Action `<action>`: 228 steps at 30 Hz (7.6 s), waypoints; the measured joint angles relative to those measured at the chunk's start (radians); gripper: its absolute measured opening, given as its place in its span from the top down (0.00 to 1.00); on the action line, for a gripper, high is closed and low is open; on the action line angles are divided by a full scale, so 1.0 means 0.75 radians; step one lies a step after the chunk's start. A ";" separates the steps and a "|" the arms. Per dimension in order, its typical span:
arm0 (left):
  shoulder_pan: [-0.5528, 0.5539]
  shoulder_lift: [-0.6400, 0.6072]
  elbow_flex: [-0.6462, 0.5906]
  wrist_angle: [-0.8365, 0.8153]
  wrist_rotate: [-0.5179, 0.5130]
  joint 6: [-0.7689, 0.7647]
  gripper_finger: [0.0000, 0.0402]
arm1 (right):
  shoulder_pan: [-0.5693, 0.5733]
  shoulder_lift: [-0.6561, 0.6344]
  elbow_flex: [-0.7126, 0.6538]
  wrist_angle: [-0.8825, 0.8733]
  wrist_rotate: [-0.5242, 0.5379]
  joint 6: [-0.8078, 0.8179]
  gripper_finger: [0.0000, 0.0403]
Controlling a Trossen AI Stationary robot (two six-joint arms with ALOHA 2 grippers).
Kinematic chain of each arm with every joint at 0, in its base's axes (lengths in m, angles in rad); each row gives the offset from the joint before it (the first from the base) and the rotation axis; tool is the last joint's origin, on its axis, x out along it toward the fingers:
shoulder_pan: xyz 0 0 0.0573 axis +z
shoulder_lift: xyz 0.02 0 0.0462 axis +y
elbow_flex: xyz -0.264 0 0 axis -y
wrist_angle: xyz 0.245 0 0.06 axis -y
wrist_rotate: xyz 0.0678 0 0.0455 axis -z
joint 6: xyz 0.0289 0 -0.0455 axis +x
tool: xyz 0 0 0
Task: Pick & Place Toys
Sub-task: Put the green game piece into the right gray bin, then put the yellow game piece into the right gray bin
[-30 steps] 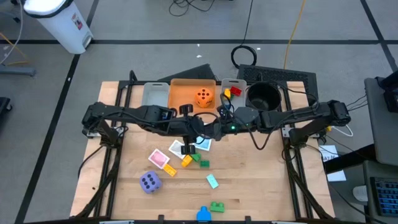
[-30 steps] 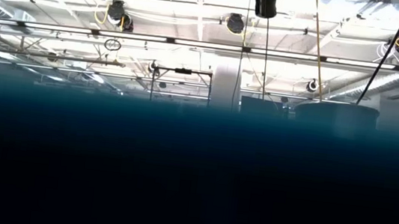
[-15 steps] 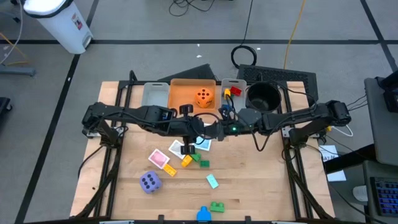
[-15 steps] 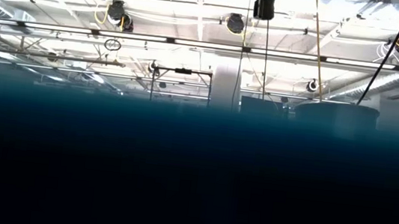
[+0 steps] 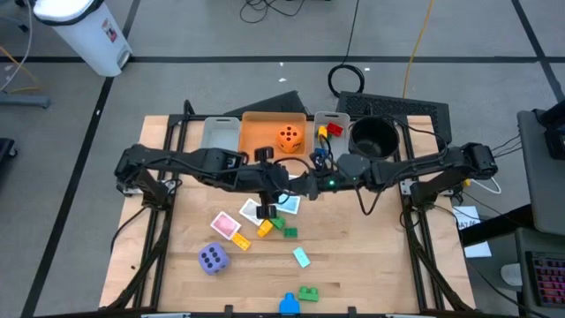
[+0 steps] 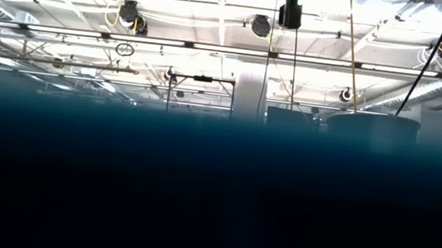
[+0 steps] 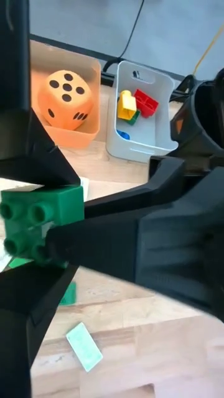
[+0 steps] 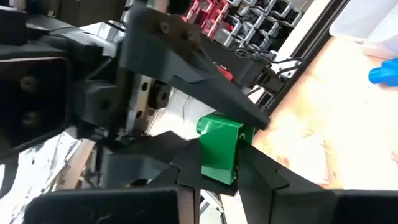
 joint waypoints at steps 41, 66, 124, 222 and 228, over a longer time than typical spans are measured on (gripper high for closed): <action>0.007 -0.455 -0.063 -0.015 -0.010 -0.401 0.40 | -0.874 -0.544 0.002 -0.733 -0.229 -0.433 0.86; 0.276 -0.474 -0.177 0.127 0.327 -0.100 0.40 | -1.069 0.092 0.270 -1.295 -0.189 -1.282 0.86; 0.608 -0.464 -0.177 0.073 0.902 0.095 0.40 | -0.922 0.658 0.774 -1.975 0.183 -2.012 0.60; -0.216 -0.048 -0.176 0.042 0.199 -0.839 0.40 | 0.394 -0.037 0.140 -1.054 0.114 -0.845 0.58; -0.215 0.078 -0.177 -0.221 0.196 -0.846 0.40 | 0.426 -0.039 -0.001 -0.969 0.111 -0.714 0.58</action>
